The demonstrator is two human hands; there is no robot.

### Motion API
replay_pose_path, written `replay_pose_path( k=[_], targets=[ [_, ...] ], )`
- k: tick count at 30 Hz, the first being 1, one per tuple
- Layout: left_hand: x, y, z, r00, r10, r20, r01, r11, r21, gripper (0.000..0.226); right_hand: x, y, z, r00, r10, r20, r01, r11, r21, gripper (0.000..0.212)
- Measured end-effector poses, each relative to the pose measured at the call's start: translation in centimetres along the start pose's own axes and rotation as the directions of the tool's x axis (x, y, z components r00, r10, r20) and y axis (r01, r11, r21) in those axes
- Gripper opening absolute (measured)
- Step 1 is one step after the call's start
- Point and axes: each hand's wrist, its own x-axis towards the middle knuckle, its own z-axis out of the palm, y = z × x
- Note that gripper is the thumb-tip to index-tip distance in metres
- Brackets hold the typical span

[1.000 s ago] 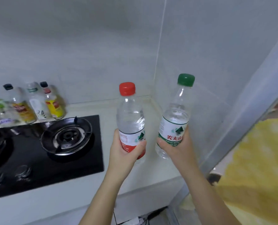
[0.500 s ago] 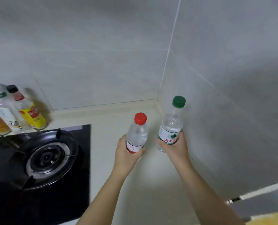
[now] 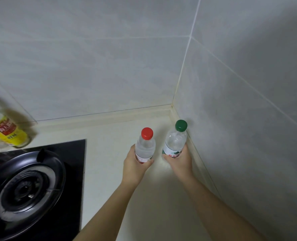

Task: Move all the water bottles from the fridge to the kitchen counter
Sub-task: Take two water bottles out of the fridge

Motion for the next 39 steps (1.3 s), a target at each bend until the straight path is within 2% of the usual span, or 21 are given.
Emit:
replay_pose_path(
  k=[6,9,13,19,26,32,39],
  targets=[
    [0.1,-1.4,0.4,0.999,0.022,-0.026,-0.022,1.0,-0.011,0.056,0.5,2.3,-0.2,0.999,-0.041,0.029,0.042,0.999,-0.034,0.058],
    [0.0,-1.8,0.6,0.997,0.018,-0.072,-0.015,0.999,0.04,0.051,-0.2,3.3,-0.2,0.999,-0.042,0.003,0.042,0.984,-0.17,0.052],
    [1.4,-1.9,1.1,0.996,0.035,-0.077,-0.025,0.991,0.134,0.044,0.5,3.7,0.4,0.993,-0.09,-0.076,0.067,0.962,-0.266,0.051],
    [5.7,-0.9,2.0,0.998,0.059,-0.039,-0.049,0.974,0.223,0.05,3.6,3.5,1.6,0.997,-0.027,-0.071,0.01,0.974,-0.224,0.034],
    [11.4,0.5,3.9,0.997,0.077,-0.026,-0.069,0.972,0.223,0.049,8.5,2.7,3.7,0.993,-0.03,-0.115,0.005,0.977,-0.212,0.035],
    [15.5,1.3,5.8,0.992,0.121,-0.033,-0.109,0.959,0.261,0.051,12.6,3.2,6.2,0.987,-0.041,-0.153,0.0,0.966,-0.258,0.045],
    [19.3,2.1,6.9,0.993,0.111,-0.029,-0.096,0.942,0.32,0.051,15.8,3.0,8.1,0.973,-0.051,-0.226,-0.003,0.972,-0.234,0.031]
  ],
)
